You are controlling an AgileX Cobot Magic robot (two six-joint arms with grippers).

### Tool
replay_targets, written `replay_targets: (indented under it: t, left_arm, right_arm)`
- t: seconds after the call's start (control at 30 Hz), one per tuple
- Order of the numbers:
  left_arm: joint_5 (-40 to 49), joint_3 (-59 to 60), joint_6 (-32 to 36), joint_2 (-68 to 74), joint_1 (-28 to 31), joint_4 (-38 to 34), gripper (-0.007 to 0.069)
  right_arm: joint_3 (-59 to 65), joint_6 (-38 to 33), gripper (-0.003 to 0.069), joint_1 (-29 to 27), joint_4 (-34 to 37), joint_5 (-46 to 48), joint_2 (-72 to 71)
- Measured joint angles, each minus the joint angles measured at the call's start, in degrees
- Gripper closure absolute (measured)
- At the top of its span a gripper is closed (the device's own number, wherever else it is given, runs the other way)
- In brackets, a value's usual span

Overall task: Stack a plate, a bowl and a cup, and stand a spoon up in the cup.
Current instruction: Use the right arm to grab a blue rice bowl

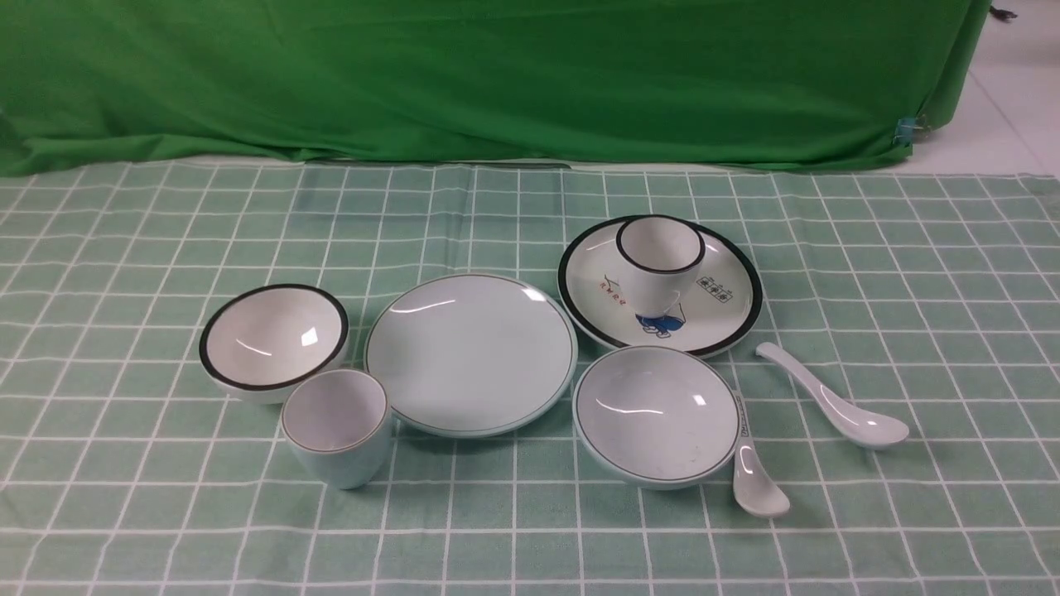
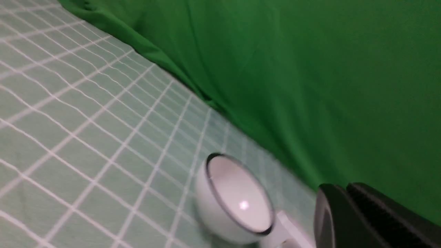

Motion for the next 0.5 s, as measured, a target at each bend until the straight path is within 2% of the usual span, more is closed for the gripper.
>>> replay_targets:
  t: [0.07, 0.17, 0.23, 0.33, 0.43, 0.5]
  left_arm:
    - [-3.10, 0.00, -1.15, 0.00, 0.00, -5.23, 0.0607]
    - [-5.56, -0.07, -2.12, 0.00, 0.00, -6.28, 0.0607]
    - [-1.35, -1.85, -1.76, 0.00, 0.00, -5.27, 0.0607]
    - [7.97, -8.71, 3.59, 0.55, 0.00, -3.01, 0.0607]
    - [20.26, -20.08, 14.99, 7.23, 0.00, -2.43, 0.0607]
    - [25.46, -24.52, 20.31, 12.93, -0.05, -2.28, 0.0607]
  right_arm:
    - [0.00, 0.00, 0.0417, 0.00, 0.00, 0.00, 0.00]
    - [0.00, 0.00, 0.0417, 0.00, 0.00, 0.00, 0.00]
    - [0.00, 0.00, 0.0417, 0.00, 0.00, 0.00, 0.00]
    - [0.00, 0.00, 0.0417, 0.00, 0.00, 0.00, 0.00]
    - [0.00, 0.00, 0.0417, 0.00, 0.00, 0.00, 0.00]
    - [0.00, 0.00, 0.0417, 0.00, 0.00, 0.00, 0.00]
